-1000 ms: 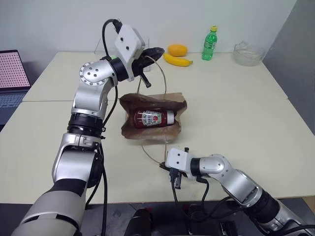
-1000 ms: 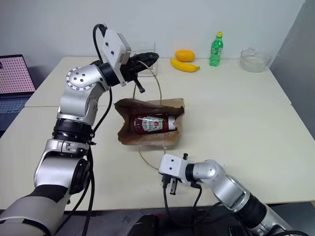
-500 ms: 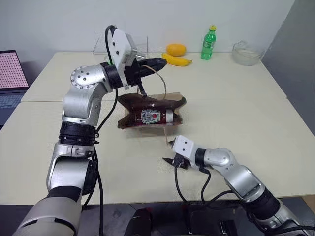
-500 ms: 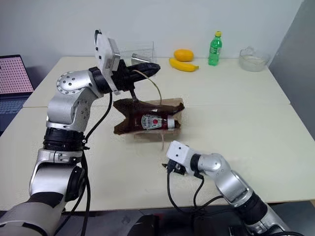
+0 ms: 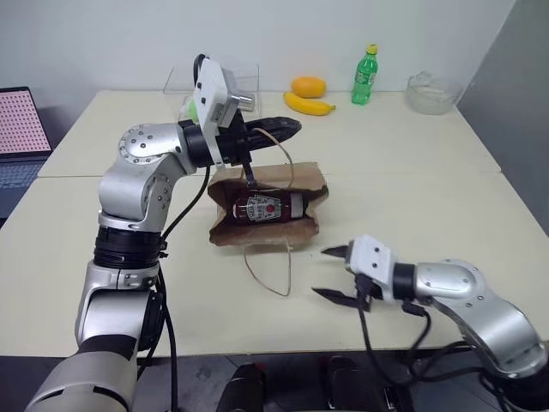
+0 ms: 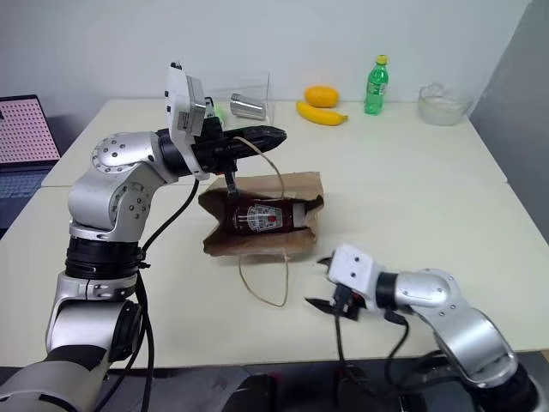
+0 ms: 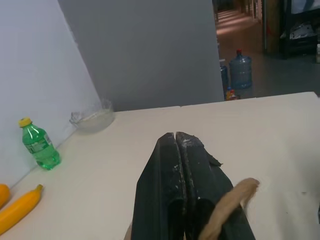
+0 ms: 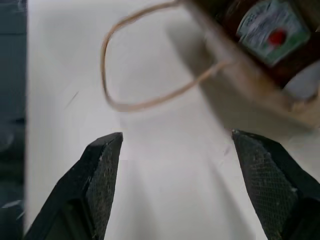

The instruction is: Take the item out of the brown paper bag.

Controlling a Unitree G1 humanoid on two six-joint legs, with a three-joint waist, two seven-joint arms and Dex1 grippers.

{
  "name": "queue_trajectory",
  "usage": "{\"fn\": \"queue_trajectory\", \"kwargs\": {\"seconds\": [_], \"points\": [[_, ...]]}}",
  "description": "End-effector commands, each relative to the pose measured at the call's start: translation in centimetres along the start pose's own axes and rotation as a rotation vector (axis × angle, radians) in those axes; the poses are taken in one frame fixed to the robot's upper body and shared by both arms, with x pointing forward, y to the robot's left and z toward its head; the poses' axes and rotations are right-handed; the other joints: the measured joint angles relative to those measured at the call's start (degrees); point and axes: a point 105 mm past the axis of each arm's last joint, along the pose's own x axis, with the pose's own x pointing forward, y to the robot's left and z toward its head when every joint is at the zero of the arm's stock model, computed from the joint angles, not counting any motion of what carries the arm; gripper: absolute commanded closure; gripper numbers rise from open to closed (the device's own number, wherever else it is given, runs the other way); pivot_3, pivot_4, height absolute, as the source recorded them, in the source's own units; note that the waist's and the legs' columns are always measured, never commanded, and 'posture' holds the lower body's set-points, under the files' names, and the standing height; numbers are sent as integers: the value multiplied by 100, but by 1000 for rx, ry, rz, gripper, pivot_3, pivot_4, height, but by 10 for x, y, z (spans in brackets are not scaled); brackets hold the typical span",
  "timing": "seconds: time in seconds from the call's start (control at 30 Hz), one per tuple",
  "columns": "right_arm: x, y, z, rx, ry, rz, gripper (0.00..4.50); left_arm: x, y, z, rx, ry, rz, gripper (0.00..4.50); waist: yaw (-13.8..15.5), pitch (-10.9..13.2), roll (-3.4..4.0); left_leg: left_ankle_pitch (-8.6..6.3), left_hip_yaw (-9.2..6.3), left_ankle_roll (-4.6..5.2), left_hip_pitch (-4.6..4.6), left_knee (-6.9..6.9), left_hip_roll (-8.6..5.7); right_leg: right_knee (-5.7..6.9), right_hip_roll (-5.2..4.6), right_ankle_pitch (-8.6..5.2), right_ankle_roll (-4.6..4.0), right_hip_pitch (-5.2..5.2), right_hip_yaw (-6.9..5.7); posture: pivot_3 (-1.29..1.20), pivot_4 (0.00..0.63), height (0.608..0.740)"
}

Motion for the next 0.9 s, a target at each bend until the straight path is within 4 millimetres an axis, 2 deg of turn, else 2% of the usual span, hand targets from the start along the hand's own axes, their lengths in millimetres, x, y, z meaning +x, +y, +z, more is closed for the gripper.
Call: {"fn": "queue_trajectory", "kwargs": {"seconds": [0.03,0.13,0.2,0.33,0.43,0.63,0.73,0.87,0.9], "points": [[-23,3,25,-22,-77,44,858,-2,-6,16,41,-34,-22,4500,-18,0,0,0,2,0,1,0,0,1,0,0,0,0,2,0,150,740],[-30,6,37,37,-117,85,858,-2,-7,15,40,-30,-23,4500,-19,0,0,0,2,0,2,0,1,1,1,0,0,2,2,0,150,740],[-22,-6,54,39,-176,49,858,-4,-6,15,42,-27,-15,4500,-38,1,-2,0,2,0,2,0,2,1,1,0,-1,2,2,0,150,740],[10,-28,74,-33,-195,-17,858,-6,0,16,48,-27,7,4500,-53,1,-1,1,4,0,8,0,5,6,4,0,-1,1,4,0,150,740],[43,-43,85,-100,-166,-86,858,-9,6,18,58,-28,33,4500,-51,1,-1,1,2,-1,6,0,4,5,4,0,-1,-1,2,0,150,740],[86,-54,87,-264,-79,-149,858,-14,17,21,62,-36,76,4500,-41,1,-1,12,0,-21,-15,-2,-4,-4,-6,1,-2,-18,0,0,150,740],[100,-58,91,-313,-61,-168,858,-15,18,20,62,-35,81,4500,-50,1,-1,13,6,-22,-17,-2,-6,2,-10,1,-2,-26,4,0,150,740],[113,-66,85,-386,-20,-207,858,-13,19,19,62,-38,83,4500,-51,1,-1,15,4,-25,-15,-2,-5,9,-8,1,-2,-30,3,0,150,740],[116,-67,84,-401,-14,-214,673,-12,20,19,62,-40,83,4500,-50,1,-1,15,4,-25,-15,-2,-5,9,-8,1,-2,-29,2,0,150,740]]}}
